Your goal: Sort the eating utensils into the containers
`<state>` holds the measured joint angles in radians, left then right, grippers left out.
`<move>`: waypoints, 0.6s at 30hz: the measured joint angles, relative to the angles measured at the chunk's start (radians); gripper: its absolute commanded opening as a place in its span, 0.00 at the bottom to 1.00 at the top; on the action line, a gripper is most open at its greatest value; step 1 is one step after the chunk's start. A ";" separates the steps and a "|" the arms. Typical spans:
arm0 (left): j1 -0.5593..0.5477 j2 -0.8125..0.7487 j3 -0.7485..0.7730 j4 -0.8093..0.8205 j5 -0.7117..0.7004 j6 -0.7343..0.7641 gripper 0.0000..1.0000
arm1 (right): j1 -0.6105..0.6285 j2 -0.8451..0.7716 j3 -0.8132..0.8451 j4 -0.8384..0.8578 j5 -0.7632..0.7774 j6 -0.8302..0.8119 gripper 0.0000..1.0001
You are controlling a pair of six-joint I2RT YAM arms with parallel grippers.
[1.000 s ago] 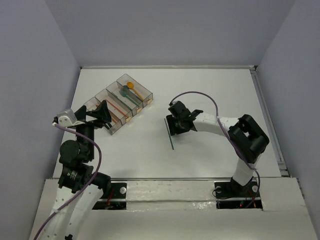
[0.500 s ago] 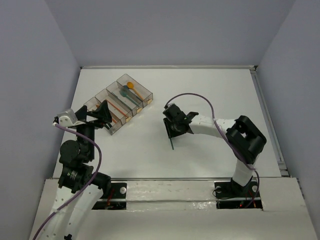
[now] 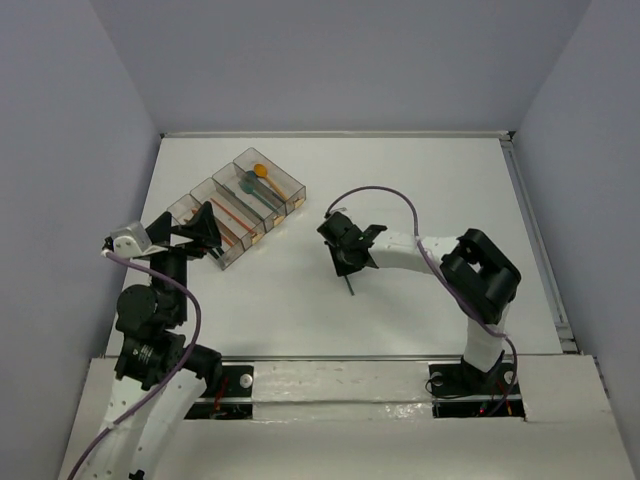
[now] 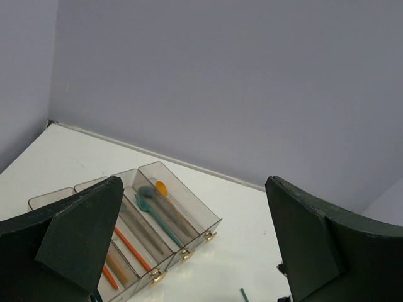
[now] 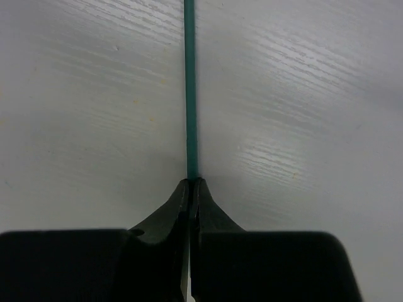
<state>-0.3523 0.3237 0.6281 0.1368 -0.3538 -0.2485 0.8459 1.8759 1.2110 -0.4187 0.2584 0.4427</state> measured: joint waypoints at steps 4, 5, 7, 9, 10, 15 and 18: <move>0.000 -0.003 0.000 0.000 -0.002 0.000 0.99 | 0.000 0.005 0.022 -0.009 0.011 -0.034 0.00; 0.000 -0.003 0.000 0.000 -0.002 0.000 0.99 | 0.000 0.004 0.035 -0.007 0.011 -0.050 0.00; 0.000 -0.007 0.000 -0.001 -0.002 0.000 0.99 | 0.000 0.004 0.066 0.010 -0.005 -0.077 0.00; 0.000 -0.009 0.000 -0.001 -0.002 0.000 0.99 | -0.001 0.003 0.128 0.040 -0.068 -0.113 0.00; 0.000 -0.011 0.000 -0.001 -0.003 0.000 0.99 | -0.001 0.003 0.152 0.058 -0.090 -0.119 0.00; 0.000 -0.024 0.000 -0.002 -0.006 0.001 0.99 | 0.000 0.084 0.432 0.201 -0.304 -0.164 0.00; 0.000 -0.032 0.000 -0.002 -0.008 0.001 0.99 | 0.000 0.169 0.576 0.287 -0.408 -0.187 0.00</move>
<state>-0.3523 0.2916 0.6281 0.1349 -0.3618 -0.2474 0.8459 2.0453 1.7870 -0.1314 -0.1493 0.2558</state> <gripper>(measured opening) 0.991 0.032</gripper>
